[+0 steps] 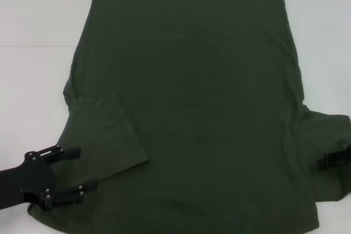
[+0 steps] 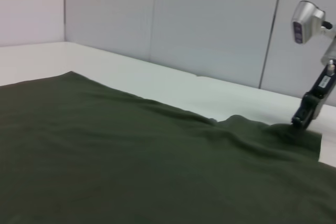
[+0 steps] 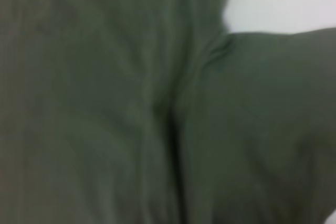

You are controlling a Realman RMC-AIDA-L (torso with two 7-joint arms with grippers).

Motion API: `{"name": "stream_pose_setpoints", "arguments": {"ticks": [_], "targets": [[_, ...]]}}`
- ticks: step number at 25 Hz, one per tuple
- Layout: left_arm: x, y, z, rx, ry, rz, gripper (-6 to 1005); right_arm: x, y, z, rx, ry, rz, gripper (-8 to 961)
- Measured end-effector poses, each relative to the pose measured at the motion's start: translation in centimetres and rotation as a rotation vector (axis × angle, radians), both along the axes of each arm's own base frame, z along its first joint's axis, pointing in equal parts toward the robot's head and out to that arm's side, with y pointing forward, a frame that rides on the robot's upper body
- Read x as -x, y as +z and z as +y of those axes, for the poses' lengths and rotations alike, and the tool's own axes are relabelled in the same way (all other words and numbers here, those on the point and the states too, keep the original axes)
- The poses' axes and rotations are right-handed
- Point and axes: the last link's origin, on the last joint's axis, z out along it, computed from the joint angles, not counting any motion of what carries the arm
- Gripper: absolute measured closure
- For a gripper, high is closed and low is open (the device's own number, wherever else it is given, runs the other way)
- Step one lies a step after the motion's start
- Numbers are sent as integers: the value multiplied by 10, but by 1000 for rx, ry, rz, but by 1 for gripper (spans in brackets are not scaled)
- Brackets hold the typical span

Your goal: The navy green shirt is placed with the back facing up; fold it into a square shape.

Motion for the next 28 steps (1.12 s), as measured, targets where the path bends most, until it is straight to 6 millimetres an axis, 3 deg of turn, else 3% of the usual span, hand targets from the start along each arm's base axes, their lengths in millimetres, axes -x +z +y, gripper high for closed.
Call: {"name": "stream_pose_setpoints", "arguments": {"ticks": [15,26,28], "targets": [[2,0,2,-9,10,9,149,4,6,0,0,12,36,426],[1,0,3,-9,7,9,149,3,8,1,-5,14,32,866],[1,0,3,-10,6,10,149,3,10,1,-8,14,32,903]]}}
